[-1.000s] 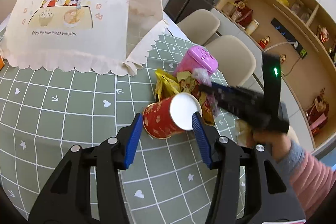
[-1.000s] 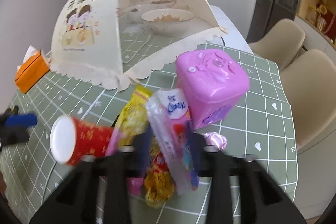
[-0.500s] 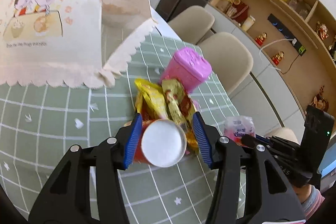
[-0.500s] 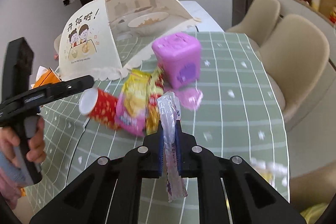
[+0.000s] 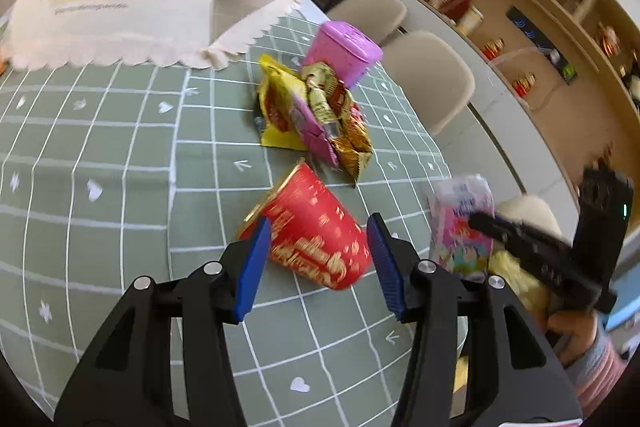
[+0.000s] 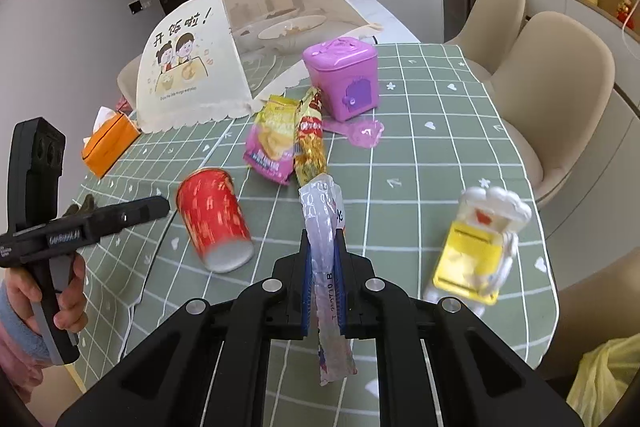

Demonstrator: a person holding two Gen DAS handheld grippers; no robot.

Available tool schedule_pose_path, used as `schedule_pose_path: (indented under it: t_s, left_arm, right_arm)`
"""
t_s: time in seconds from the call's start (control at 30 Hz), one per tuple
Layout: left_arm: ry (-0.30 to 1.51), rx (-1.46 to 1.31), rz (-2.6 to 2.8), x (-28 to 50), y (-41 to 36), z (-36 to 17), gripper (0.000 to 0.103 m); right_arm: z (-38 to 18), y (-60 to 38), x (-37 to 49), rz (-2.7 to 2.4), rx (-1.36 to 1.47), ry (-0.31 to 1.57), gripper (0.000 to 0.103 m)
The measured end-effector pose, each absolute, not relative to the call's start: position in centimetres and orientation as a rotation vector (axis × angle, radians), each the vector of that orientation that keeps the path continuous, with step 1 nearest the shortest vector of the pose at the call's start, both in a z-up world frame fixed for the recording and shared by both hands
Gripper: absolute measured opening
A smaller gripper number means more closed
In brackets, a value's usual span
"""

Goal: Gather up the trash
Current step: 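Grasp the red paper cup with the left gripper while the right grasps a clear plastic strip, then grasp the pink Kleenex tissue pack with the right gripper while the left holds the cup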

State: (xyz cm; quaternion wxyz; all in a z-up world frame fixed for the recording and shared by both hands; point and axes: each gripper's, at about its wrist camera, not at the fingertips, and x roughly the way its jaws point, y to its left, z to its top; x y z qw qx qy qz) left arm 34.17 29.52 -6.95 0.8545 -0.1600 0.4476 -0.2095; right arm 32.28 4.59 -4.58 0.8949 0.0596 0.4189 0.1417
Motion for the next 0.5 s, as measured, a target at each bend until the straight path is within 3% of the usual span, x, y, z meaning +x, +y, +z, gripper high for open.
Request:
schedule_pose_path:
  t_s: [0.27, 0.5]
  left_arm:
    - [0.977, -0.556, -0.209, 32.3, 30.4, -8.9, 0.047]
    - [1.025, -0.532, -0.169, 33.4, 29.0, -9.6, 0.047]
  right_arm:
    - [-5.1, 4.5, 30.7, 0.272, 0.098, 0.862, 0.011]
    - [-6.1, 4.9, 30.9, 0.281, 0.109, 0.874, 0.011]
